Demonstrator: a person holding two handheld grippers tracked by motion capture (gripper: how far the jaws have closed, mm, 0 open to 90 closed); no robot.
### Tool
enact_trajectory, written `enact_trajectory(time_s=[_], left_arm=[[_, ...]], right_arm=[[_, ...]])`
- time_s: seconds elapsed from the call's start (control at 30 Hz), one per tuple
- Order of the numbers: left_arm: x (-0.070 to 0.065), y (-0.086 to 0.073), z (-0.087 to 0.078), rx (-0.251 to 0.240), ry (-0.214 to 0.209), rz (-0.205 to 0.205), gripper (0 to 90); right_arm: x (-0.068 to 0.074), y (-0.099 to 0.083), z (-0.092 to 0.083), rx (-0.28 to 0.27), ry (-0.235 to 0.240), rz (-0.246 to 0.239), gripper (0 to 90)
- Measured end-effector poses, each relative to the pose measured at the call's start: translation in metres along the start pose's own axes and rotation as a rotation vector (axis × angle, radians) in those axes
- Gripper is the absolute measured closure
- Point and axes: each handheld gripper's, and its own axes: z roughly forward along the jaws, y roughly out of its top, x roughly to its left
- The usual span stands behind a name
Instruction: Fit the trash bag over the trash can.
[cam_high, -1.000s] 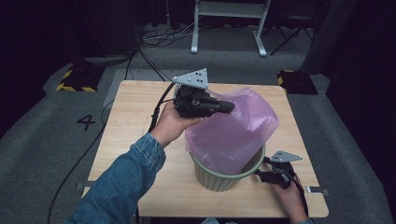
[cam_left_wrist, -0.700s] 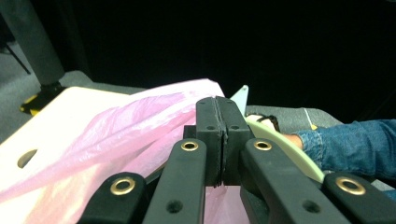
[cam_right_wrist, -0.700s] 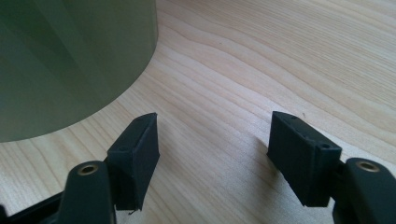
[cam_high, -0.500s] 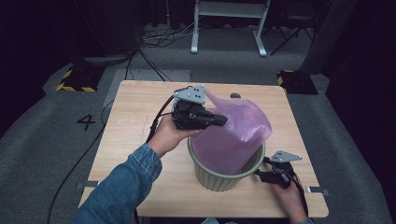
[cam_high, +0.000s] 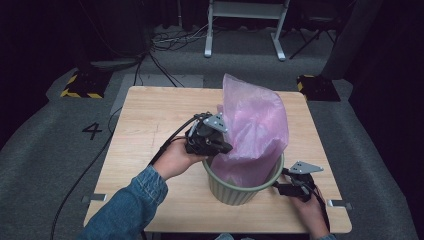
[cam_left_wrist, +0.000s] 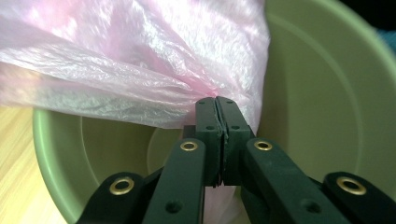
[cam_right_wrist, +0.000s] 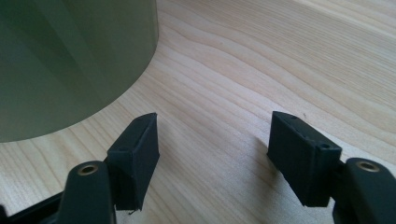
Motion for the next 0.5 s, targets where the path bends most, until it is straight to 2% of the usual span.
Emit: enact_trajectory(time_s=[0.1,0.17,0.23,0.33,0.43,0.5], left_arm=[[0.001,-0.005,-0.002,-0.001,-0.005,-0.026,86.2],[0.002,-0.009,-0.004,0.001,0.003,-0.036,86.2],[0.002,-0.013,-0.006,0.015,0.008,-0.048,86.6],[0.004,-0.017,-0.009,0.038,0.017,-0.062,86.8],[0.005,-0.02,-0.011,0.04,0.014,-0.073,86.7],[0.005,-0.023,-0.011,0.037,-0.009,-0.083,85.5]], right_arm=[[0.001,-0.002,-0.002,-0.008,-0.016,0.018,43.4],[0.0,-0.001,-0.005,0.007,0.003,0.019,48.5],[-0.002,0.003,-0.011,0.009,0.044,0.041,48.3],[-0.004,0.012,-0.026,-0.037,0.088,0.055,47.3],[-0.008,0.023,-0.042,-0.067,0.113,0.08,45.9],[-0.01,0.031,-0.052,-0.08,0.118,0.086,45.3]])
